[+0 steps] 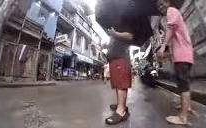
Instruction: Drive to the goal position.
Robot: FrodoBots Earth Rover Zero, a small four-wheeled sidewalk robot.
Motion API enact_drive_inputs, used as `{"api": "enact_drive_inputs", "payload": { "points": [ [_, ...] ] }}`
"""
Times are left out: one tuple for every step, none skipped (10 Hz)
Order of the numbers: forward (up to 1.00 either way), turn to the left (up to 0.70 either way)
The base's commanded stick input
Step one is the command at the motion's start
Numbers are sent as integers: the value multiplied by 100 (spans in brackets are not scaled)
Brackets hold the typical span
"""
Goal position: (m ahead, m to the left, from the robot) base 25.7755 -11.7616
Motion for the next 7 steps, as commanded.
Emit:
{"api": "enact_drive_inputs", "payload": {
  "points": [
    [48,0],
    [1,0],
    [0,0],
    [-29,0],
    [-65,0],
    [-28,0],
    [0,0]
  ]
}}
